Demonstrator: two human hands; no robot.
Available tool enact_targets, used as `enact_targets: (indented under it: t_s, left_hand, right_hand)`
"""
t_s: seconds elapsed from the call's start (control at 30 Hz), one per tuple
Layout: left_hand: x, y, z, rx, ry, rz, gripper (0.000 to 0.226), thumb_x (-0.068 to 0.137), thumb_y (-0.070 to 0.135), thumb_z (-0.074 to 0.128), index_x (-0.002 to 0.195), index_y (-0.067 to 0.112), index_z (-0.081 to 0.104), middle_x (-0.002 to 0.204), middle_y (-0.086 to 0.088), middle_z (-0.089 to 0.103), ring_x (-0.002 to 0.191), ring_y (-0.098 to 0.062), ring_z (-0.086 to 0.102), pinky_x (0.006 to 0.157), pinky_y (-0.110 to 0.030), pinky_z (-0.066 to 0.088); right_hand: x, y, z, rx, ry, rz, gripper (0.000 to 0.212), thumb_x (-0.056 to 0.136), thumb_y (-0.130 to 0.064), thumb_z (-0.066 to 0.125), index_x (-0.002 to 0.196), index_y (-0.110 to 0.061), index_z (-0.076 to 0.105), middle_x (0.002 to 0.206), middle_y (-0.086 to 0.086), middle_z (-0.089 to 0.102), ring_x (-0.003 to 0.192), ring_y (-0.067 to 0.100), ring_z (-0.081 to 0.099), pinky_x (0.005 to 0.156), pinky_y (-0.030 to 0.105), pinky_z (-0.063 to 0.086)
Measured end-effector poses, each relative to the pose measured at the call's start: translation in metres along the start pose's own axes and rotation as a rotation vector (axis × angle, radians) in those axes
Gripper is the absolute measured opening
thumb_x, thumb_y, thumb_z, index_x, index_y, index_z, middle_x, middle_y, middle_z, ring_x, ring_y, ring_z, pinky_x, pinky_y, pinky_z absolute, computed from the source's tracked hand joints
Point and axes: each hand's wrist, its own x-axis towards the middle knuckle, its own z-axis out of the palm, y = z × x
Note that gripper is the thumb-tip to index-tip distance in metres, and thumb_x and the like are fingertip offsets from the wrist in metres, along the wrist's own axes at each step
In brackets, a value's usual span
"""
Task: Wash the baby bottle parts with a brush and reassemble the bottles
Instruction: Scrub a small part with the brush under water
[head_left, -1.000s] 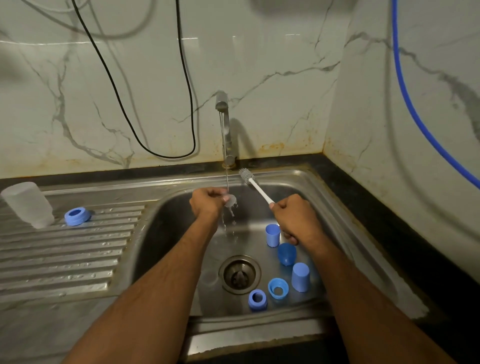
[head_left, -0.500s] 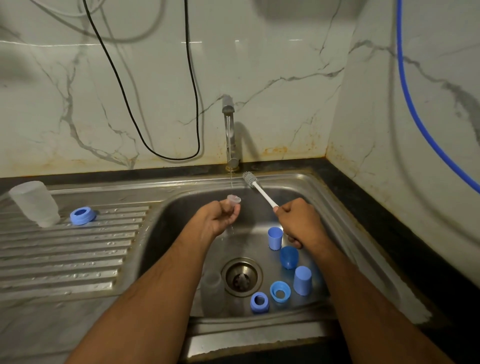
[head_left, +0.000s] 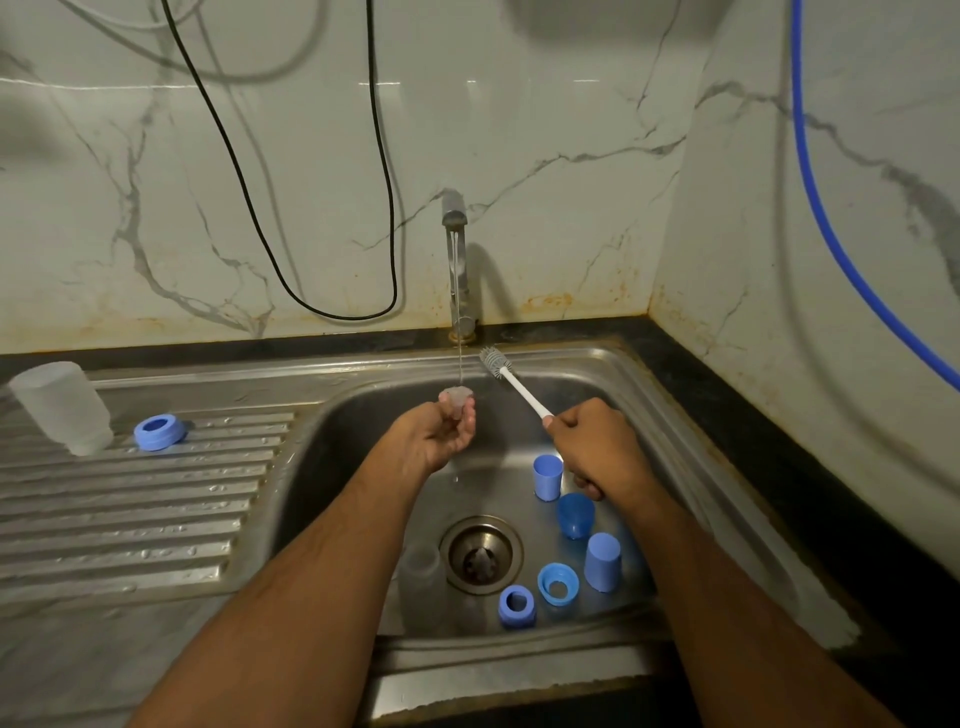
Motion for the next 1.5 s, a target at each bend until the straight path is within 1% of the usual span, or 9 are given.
enact_targets:
  t_s: [0.17, 0.3, 0.4, 0.5, 0.57, 0.73, 0.97, 1.13, 1.5]
  left_hand:
    - [0.004, -0.001, -0.001, 0.078, 0.024, 0.013, 0.026, 0.102, 0.02, 0.056, 0.09, 0.0, 0.067, 0.081, -0.007, 0.062, 0.072, -0.013, 0.059, 0.057, -0.023, 0.057]
    - [0.003, -0.001, 0.0, 0.128, 0.092, 0.117, 0.01, 0.093, 0.004, 0.067, 0.101, -0.002, 0.067, 0.095, -0.015, 0.07, 0.083, -0.019, 0.069, 0.064, -0.03, 0.063]
    - [0.002, -0.002, 0.0, 0.315, 0.204, 0.264, 0.01, 0.086, -0.005, 0.072, 0.093, 0.002, 0.069, 0.088, -0.012, 0.073, 0.072, -0.017, 0.068, 0.059, -0.024, 0.06]
    - [0.0, -0.003, 0.001, 0.344, 0.277, 0.345, 0.014, 0.083, -0.009, 0.073, 0.086, 0.005, 0.072, 0.061, -0.005, 0.072, 0.063, -0.014, 0.067, 0.076, -0.032, 0.061]
    - [-0.004, -0.002, 0.001, 0.327, 0.298, 0.374, 0.018, 0.08, -0.007, 0.077, 0.094, 0.004, 0.074, 0.068, -0.008, 0.074, 0.064, -0.015, 0.068, 0.078, -0.035, 0.062]
    - [-0.015, 0.003, -0.004, 0.402, 0.392, 0.483, 0.022, 0.078, -0.006, 0.079, 0.094, 0.008, 0.074, 0.083, -0.006, 0.073, 0.069, -0.01, 0.066, 0.042, -0.011, 0.047]
    - [-0.037, 0.025, -0.011, 0.703, 0.459, 0.719, 0.013, 0.084, 0.011, 0.079, 0.093, 0.018, 0.073, 0.086, 0.005, 0.07, 0.085, -0.009, 0.069, 0.071, -0.021, 0.056]
    - [-0.059, 0.063, -0.051, 0.968, 0.536, 0.885, 0.023, 0.077, 0.013, 0.085, 0.098, 0.016, 0.075, 0.088, 0.004, 0.073, 0.082, -0.01, 0.068, 0.076, -0.023, 0.055]
    - [-0.097, 0.131, -0.154, 1.065, 0.758, 0.825, 0.018, 0.086, 0.011, 0.076, 0.104, 0.014, 0.075, 0.101, -0.004, 0.076, 0.096, -0.019, 0.069, 0.097, -0.04, 0.055]
  right_hand:
    - [-0.001, -0.001, 0.0, -0.008, -0.004, 0.002, 0.039, 0.102, -0.035, 0.056, 0.069, -0.017, 0.054, 0.057, 0.001, 0.051, 0.045, 0.016, 0.047, 0.046, 0.026, 0.038]
    - [-0.003, -0.003, -0.001, -0.03, -0.02, 0.002, 0.038, 0.103, -0.035, 0.055, 0.07, -0.017, 0.054, 0.056, 0.0, 0.051, 0.046, 0.014, 0.048, 0.046, 0.025, 0.039]
    - [-0.008, -0.006, -0.002, -0.069, -0.052, -0.008, 0.037, 0.103, -0.036, 0.055, 0.071, -0.017, 0.056, 0.055, 0.0, 0.053, 0.043, 0.012, 0.048, 0.041, 0.023, 0.037]
    - [-0.013, -0.01, -0.003, -0.114, -0.112, -0.012, 0.036, 0.103, -0.038, 0.055, 0.077, -0.014, 0.061, 0.057, 0.002, 0.054, 0.041, 0.011, 0.046, 0.04, 0.022, 0.037]
    - [-0.018, -0.012, -0.003, -0.12, -0.161, 0.0, 0.034, 0.103, -0.038, 0.054, 0.087, -0.01, 0.066, 0.059, 0.002, 0.053, 0.036, 0.008, 0.042, 0.037, 0.02, 0.035]
    - [-0.028, -0.014, -0.002, -0.16, -0.235, -0.019, 0.034, 0.103, -0.038, 0.055, 0.085, -0.011, 0.065, 0.057, 0.002, 0.052, 0.035, 0.007, 0.039, 0.036, 0.018, 0.033]
    - [-0.035, -0.024, 0.005, -0.167, -0.275, -0.12, 0.028, 0.102, -0.042, 0.055, 0.094, -0.021, 0.071, 0.068, 0.004, 0.065, 0.04, 0.008, 0.047, 0.036, 0.018, 0.035]
    - [-0.043, -0.038, 0.021, -0.091, -0.276, -0.147, 0.022, 0.101, -0.044, 0.055, 0.102, -0.031, 0.073, 0.058, 0.001, 0.06, 0.043, 0.012, 0.052, 0.041, 0.024, 0.045]
    - [-0.066, -0.121, 0.073, -0.022, -0.191, -0.308, 0.02, 0.101, -0.037, 0.058, 0.1, -0.026, 0.074, 0.056, 0.0, 0.059, 0.043, 0.015, 0.055, 0.038, 0.024, 0.043]
